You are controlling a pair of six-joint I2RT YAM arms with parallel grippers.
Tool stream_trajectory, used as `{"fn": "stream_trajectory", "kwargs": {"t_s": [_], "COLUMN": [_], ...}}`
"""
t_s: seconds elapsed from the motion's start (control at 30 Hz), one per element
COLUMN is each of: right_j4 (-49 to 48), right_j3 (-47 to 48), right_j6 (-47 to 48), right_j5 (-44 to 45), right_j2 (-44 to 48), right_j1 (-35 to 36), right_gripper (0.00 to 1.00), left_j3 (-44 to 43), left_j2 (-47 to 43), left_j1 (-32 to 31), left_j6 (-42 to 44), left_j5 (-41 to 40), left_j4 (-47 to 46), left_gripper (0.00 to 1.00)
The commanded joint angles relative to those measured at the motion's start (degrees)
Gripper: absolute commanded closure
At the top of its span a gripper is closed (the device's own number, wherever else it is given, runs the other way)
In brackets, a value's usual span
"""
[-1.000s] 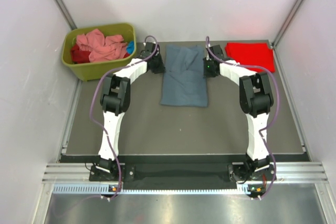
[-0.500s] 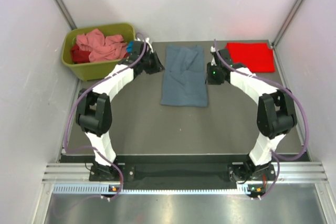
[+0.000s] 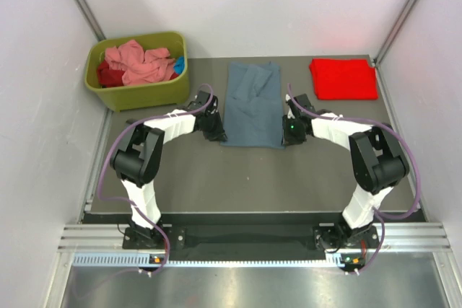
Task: Fold and stack the t-shirts
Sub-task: Fold the tshirt
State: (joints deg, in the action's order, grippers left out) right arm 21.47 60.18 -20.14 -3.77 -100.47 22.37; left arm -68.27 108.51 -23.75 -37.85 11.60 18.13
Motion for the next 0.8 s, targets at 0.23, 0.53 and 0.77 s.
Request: {"fn": "stream_trajectory", "kwargs": {"t_s": [0.23,0.53,0.77], "right_j4": [-4.06,-8.20,-8.29], "right_j3": [-5.77,-7.71,-8.15], "right_j6": [-0.86,-1.31,-0.16], "right_j5": [-3.41,-9.06,-5.90], "right_j2": [9.67,6.96,4.93], "right_j1": [-0.05,-1.19,-2.42], "right_gripper": [0.67,0.61,0.62], "left_j3": [0.60,0.24,0.33], "left_j2": [-6.73,-2.08,-0.67], "left_j1": [-0.07,0.28,0.37], "left_j6": [1.81,2.60,4.18], "left_j5": [-0.45,3.88,-4.21], "left_j4": [6.49,5.50,9.20], "left_gripper": [0.64,0.59,0.59]}}
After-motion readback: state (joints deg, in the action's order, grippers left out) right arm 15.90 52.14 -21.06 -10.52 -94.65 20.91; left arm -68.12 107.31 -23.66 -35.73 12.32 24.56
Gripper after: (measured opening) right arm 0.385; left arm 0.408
